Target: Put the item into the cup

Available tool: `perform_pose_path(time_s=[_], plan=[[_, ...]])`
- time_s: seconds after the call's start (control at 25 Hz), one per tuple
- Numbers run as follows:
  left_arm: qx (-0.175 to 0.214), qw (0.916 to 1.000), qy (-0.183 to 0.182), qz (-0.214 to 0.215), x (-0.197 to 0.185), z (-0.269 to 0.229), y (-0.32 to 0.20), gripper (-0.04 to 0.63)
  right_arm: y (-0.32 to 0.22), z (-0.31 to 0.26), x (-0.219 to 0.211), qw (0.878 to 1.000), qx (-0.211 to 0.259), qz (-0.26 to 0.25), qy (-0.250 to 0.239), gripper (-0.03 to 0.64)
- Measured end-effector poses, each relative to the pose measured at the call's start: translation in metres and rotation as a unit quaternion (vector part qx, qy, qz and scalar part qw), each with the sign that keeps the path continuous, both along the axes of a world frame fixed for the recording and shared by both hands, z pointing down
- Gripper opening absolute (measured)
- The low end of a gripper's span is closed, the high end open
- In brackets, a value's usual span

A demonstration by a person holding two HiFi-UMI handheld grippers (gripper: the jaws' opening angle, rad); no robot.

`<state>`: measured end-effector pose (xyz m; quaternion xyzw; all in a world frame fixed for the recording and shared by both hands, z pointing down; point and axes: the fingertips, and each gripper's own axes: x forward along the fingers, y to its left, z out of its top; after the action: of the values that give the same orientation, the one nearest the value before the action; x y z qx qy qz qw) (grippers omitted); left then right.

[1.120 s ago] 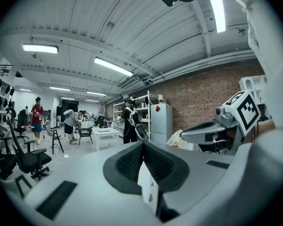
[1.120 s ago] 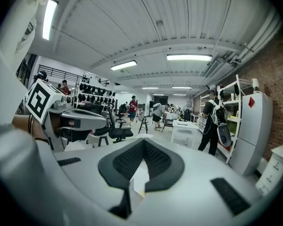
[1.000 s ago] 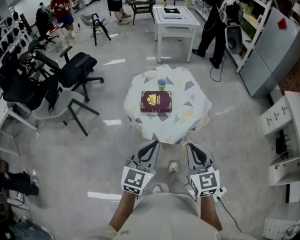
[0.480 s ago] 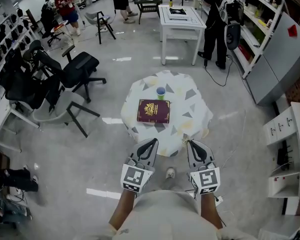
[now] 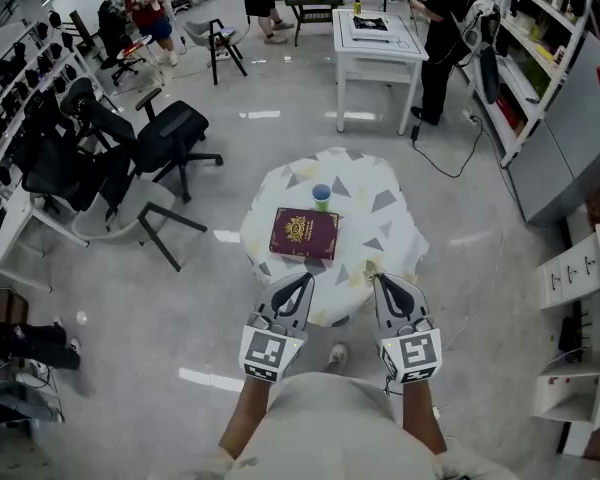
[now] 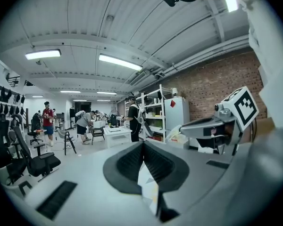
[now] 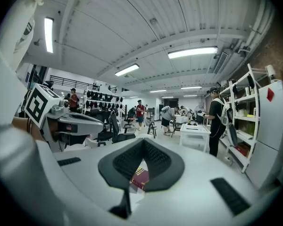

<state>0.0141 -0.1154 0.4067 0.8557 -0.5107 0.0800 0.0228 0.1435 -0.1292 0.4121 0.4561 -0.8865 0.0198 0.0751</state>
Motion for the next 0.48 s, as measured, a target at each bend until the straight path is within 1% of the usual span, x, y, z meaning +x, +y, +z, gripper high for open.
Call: perform_pose_path(time_s=[0.28,0.48], plan=[[-0.007,0.9996,-0.002,-0.026,0.0,0.004,-0.018,0.012,-0.025,0.002,-0.002,1.0,-0.004,-0.024,-0.007,0.005],[-0.006,0.9993,-0.004,-0.035,-0.003,0.004,-0.034,0.012,-0.045,0.003,-0.005,0.999,-0.004,-0.034,-0.01,0.005]])
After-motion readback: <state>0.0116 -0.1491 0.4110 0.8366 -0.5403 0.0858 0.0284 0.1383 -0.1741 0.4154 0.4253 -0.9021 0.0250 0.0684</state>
